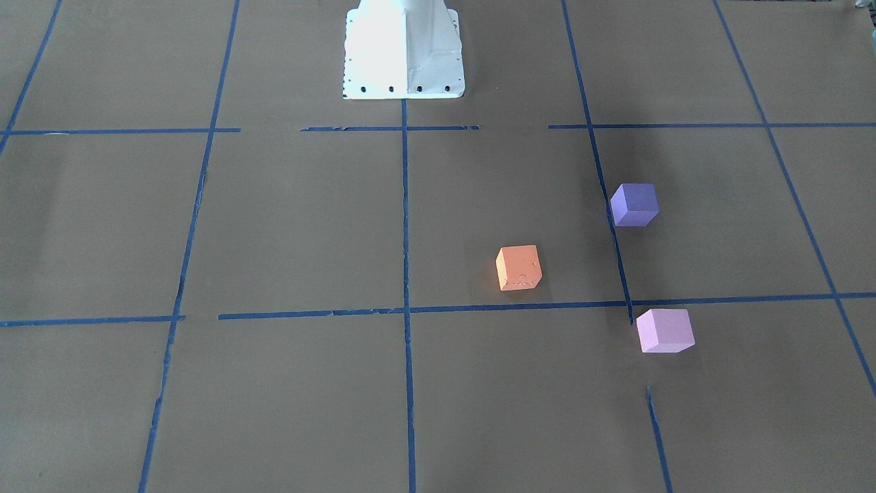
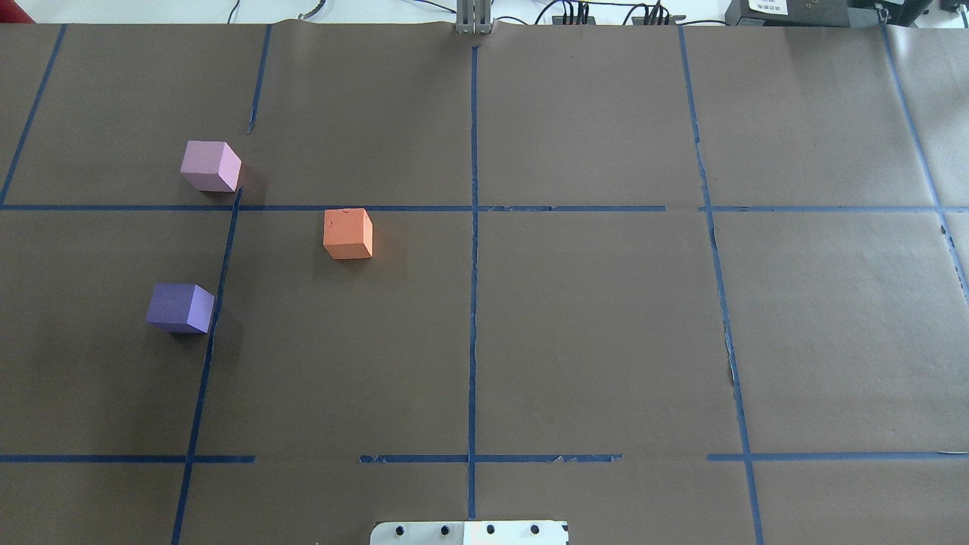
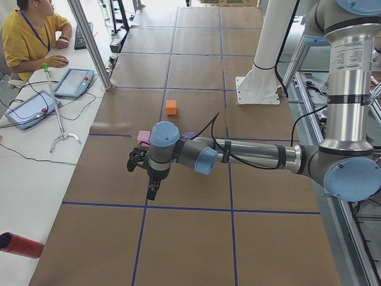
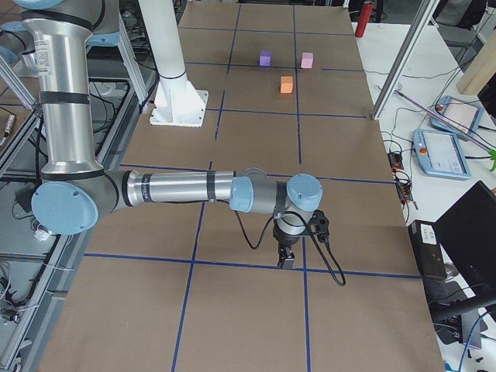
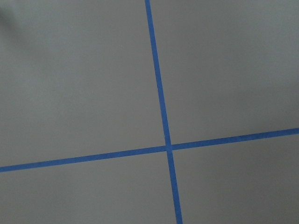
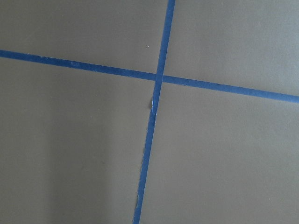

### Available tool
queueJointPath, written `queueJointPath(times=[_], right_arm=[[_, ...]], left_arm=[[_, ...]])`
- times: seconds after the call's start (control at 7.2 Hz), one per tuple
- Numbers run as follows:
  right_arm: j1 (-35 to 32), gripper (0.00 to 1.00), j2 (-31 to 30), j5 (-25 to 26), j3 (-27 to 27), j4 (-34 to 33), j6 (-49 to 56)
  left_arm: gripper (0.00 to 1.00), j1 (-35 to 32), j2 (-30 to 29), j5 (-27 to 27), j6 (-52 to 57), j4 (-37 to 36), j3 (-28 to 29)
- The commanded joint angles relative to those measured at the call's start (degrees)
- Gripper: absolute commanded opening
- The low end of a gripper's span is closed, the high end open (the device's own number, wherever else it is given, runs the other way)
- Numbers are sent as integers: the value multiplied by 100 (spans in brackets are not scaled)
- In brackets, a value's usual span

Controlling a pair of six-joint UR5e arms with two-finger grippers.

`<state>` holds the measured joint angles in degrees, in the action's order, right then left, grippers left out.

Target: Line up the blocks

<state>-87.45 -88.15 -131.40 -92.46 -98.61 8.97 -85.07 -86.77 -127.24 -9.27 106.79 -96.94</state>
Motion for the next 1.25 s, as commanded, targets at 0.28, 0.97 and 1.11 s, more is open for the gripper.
queueJointPath(times=[0.28, 0.97, 1.11], right_arm=[[0, 100, 0, 0, 0, 0, -1], [-8, 100, 0, 0, 0, 0, -1], [0, 100, 0, 0, 0, 0, -1]], left_arm=[[100, 122, -77, -47, 21, 18, -229], [100, 714, -585, 33, -1924, 814, -572], [100, 1251, -813, 41, -2756, 809, -598]])
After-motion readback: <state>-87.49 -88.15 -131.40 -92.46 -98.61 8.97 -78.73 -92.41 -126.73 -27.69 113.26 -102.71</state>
